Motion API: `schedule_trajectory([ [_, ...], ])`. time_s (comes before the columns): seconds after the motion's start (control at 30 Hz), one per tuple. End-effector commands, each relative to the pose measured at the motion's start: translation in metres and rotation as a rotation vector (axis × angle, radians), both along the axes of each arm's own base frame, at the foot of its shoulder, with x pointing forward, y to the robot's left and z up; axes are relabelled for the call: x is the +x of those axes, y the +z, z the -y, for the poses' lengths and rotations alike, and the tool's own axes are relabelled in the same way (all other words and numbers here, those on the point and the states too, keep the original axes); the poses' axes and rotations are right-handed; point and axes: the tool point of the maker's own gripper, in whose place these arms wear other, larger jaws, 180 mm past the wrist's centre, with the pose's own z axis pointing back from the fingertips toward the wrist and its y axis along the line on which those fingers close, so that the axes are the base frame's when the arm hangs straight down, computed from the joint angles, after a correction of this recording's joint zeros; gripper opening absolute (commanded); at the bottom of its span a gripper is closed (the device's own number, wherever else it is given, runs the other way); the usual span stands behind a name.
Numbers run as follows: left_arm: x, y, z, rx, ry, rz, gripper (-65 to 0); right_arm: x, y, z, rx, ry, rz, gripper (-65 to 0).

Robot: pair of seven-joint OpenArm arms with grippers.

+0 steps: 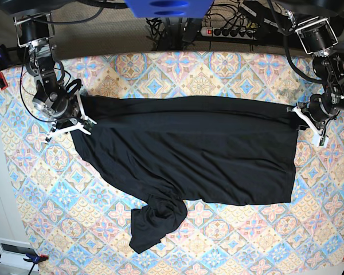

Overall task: Layout the t-shirt on the table in an organized manner, then fold the t-shirt properly
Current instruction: 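Lower the shirt edge with both grippers, laying it flat on the table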

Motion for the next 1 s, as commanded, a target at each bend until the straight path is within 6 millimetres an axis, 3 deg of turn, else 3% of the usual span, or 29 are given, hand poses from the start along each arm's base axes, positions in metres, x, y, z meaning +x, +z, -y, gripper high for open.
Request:
schedule_trajectory([
  [0.0, 0.008, 0.017, -0.009, 0.012, 0.003, 0.052, -44.6, 0.012, 0.019, 0.005, -0.018, 0.001, 0.061, -50.5],
  [0.13, 0.003, 0.031, -0.016, -0.072, 0.034, 0.104, -34.7, 0.005, 0.025, -0.003, -0.012, 0.022, 0.077, -42.7],
  [0.23, -0.002, 0.043, -0.023, -0.116, 0.048, 0.135, -31.9, -0.007, 0.028, 0.008, -0.016, -0.010, 0.078, -42.4],
  [0.4, -0.013, 0.052, -0.032, -0.183, 0.092, 0.173, -32.0, -0.026, 0.020, 0.021, -0.020, -0.044, 0.047, -42.4],
  [0.57, -0.025, 0.051, -0.026, -0.141, 0.054, 0.151, -32.0, -0.029, 0.013, 0.023, -0.018, -0.052, 0.024, -42.4],
  [0.87, -0.030, 0.055, -0.010, -0.064, -0.027, 0.137, -32.0, -0.043, -0.021, 0.049, -0.035, -0.125, -0.085, -42.3],
  [0.97, -0.031, 0.054, -0.010, -0.063, -0.026, 0.133, -32.0, -0.049, -0.032, 0.046, -0.035, -0.117, -0.121, -42.3],
])
